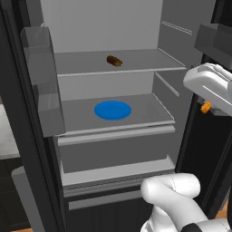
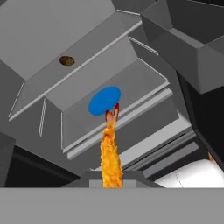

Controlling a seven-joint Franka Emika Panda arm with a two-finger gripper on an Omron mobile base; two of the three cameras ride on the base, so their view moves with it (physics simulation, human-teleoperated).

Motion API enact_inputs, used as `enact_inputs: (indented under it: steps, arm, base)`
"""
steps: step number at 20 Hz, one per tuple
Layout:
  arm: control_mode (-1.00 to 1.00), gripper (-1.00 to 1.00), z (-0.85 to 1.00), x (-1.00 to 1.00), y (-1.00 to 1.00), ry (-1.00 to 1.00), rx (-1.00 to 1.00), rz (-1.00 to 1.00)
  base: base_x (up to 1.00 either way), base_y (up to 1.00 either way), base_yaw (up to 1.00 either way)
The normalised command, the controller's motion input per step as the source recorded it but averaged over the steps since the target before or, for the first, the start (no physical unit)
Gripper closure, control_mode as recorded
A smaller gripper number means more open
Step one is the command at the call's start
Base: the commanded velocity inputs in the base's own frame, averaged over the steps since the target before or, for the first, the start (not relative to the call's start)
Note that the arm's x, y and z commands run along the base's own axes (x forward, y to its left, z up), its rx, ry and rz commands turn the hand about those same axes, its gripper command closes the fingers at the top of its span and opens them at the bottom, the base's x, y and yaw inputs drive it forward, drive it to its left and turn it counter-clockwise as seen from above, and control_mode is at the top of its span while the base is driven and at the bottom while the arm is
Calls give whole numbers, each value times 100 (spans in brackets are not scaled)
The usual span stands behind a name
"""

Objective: Transport the shrimp from the fridge to the microwave and turn on the microwave.

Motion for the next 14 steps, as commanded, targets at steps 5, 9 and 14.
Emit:
enact_inputs:
  steps: [5,9,14]
  arm:
    - [-100,100,2,-1,0,0,0,0]
    - [-100,100,4,0,0,0,0,0]
    - [-100,100,3,0,0,0,0,0]
  base:
    - [0,0,0]
    - [0,0,0]
    - [0,0,0]
